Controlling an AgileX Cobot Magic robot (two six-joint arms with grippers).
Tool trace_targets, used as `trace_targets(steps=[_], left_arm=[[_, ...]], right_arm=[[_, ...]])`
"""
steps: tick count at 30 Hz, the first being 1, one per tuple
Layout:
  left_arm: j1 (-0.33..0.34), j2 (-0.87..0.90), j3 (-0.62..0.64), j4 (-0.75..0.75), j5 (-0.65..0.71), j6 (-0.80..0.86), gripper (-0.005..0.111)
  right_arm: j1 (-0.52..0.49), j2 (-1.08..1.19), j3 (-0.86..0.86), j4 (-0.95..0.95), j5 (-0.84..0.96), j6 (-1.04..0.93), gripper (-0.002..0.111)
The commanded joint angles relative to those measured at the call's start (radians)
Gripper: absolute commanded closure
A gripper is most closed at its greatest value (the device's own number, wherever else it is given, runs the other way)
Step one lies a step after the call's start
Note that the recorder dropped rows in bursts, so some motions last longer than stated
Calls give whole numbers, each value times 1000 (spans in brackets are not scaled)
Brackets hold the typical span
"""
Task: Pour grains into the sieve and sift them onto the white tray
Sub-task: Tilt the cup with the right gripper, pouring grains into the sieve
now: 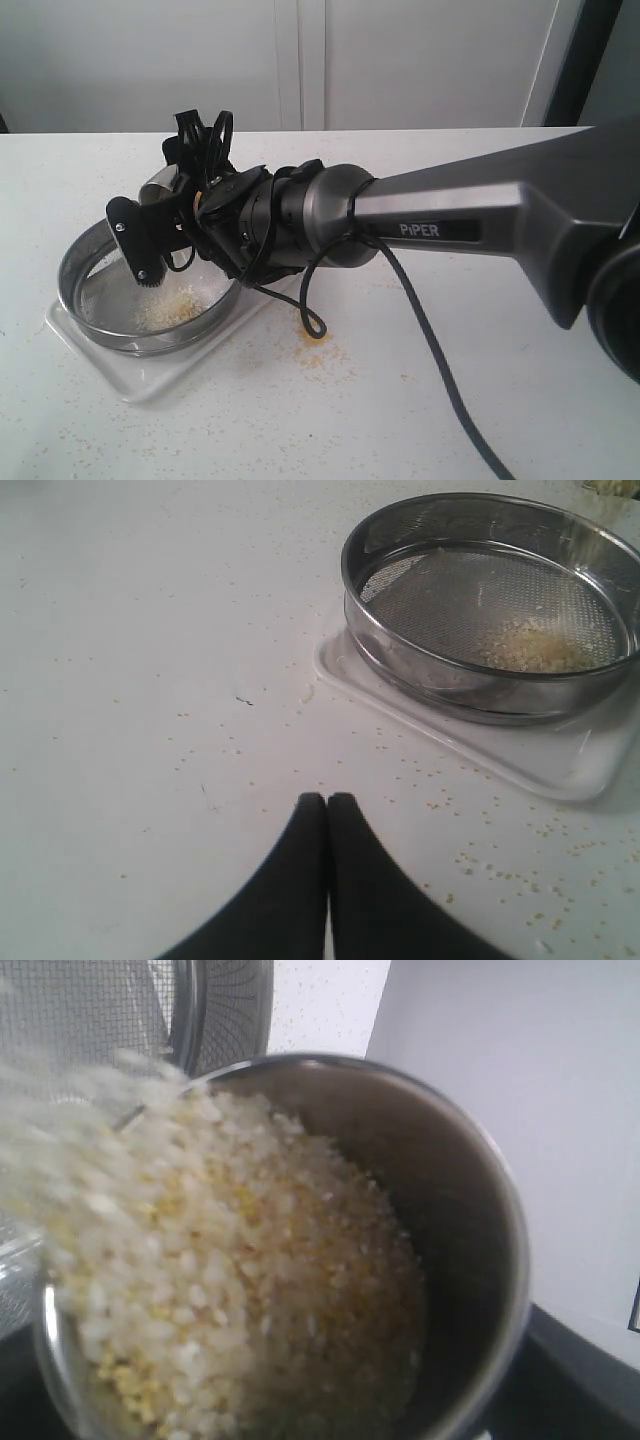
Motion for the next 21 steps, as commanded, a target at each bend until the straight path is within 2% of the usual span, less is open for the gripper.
trace_targets(steps=[1,21], left_arm=[[1,-4,4,-6,-1,0,107],[1,-4,4,-6,-1,0,107]], right_arm=[[0,-6,-12,-6,21,-7,108],[0,-6,-12,-6,21,-34,108]])
